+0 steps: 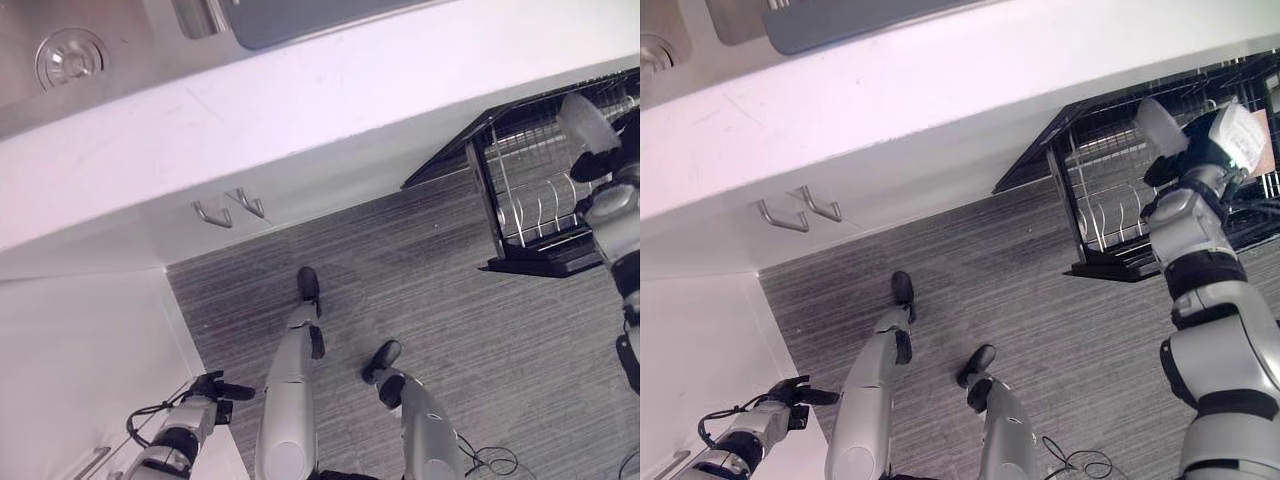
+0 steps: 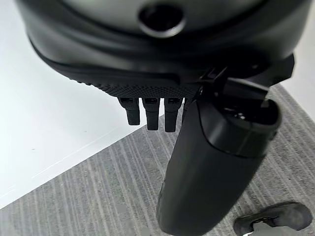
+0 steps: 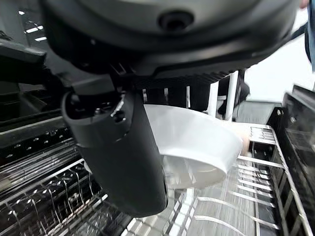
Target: Place the dishes in the dishwasher.
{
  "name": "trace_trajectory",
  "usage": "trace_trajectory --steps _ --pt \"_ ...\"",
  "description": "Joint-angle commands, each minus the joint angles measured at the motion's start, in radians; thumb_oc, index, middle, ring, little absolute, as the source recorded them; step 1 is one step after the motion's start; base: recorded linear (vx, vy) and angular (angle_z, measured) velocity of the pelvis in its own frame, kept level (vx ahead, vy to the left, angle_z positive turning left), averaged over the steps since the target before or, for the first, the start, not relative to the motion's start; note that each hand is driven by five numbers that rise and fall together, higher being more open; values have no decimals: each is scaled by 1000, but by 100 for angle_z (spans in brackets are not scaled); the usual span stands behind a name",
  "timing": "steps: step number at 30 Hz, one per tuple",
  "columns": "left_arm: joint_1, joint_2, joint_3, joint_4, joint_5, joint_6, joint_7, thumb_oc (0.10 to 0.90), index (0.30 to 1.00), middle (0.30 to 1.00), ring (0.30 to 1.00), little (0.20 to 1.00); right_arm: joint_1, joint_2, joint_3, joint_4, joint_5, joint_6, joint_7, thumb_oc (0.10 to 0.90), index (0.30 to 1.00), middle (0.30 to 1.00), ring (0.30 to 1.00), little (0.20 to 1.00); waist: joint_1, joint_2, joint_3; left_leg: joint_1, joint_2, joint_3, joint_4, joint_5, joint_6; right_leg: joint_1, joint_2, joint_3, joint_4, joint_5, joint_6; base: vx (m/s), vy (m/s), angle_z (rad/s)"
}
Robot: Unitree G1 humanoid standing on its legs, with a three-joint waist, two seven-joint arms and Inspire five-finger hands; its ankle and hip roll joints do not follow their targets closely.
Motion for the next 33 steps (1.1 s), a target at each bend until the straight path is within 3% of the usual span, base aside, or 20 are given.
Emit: trace_trajectory --steps 1,4,10,11,13,14,19,22,29,33 --pt "30 13 -28 56 -9 48 34 800 900 900 900 900 -113 -163 -26 -3 -82 146 -290 400 300 300 300 300 22 21 -23 -71 1 -73 23 -86 -142 -47 7 79 58 -37 -1 -49 21 7" --pt "24 6 -48 44 -31 57 42 800 900 900 900 900 -152 -147 13 -2 -68 207 -349 400 300 300 300 300 26 30 -23 -97 -9 -86 23 -78 -141 -79 14 88 58 -36 -5 -44 50 -4" --pt "0 -8 -60 55 -43 34 34 800 900 900 900 900 -160 -94 45 41 -19 173 -383 400 300 300 300 300 30 32 -23 -153 -44 -107 23 -79 -128 -133 17 105 60 -26 -6 -66 39 -8" --pt "-9 -10 -64 61 -46 29 28 800 900 900 900 900 -171 -84 51 51 -8 166 -355 800 900 900 900 900 31 32 -23 -165 -53 -113 23 -80 -128 -140 21 112 50 -21 -5 -60 21 -16" --pt "-11 -12 -64 62 -45 26 24 800 900 900 900 900 -173 -78 54 52 24 125 -308 800 900 900 900 900 31 34 -23 -171 -57 -117 23 -80 -128 -150 23 117 53 -21 -5 -34 25 -11" --pt "-17 -10 -67 63 -53 26 17 800 900 900 900 900 -179 -54 58 58 1 110 -206 800 900 900 900 900 36 33 -23 -178 -59 -118 23 -78 -128 -155 25 119 48 -18 -6 -29 29 -4" --pt "-21 -8 -62 66 -42 11 -7 800 900 900 900 900 -186 15 80 55 85 -70 -80 800 900 900 900 900 52 32 -23 -200 -66 -129 23 -73 -131 -172 22 115 49 -15 -7 -19 34 -4" --pt "-15 -8 -62 55 -42 8 -15 800 900 900 900 900 -195 33 94 37 93 -121 15 800 900 900 900 900 60 33 -23 -209 -62 -124 23 -71 -135 -174 16 104 48 -15 -5 -22 50 -7" --pt "8 5 -55 48 -56 -12 -33 800 900 900 900 900 -206 41 93 9 145 -181 122 800 900 900 900 900 68 27 -23 -219 -55 -117 23 -70 -143 -163 14 89 38 -8 2 -21 36 -13" --pt "17 10 -46 35 -52 -12 -39 800 900 900 900 900 -185 50 55 4 264 -205 286 800 900 900 900 900 71 21 -23 -219 -57 -112 23 -75 -144 -154 13 81 30 -4 4 0 0 0"
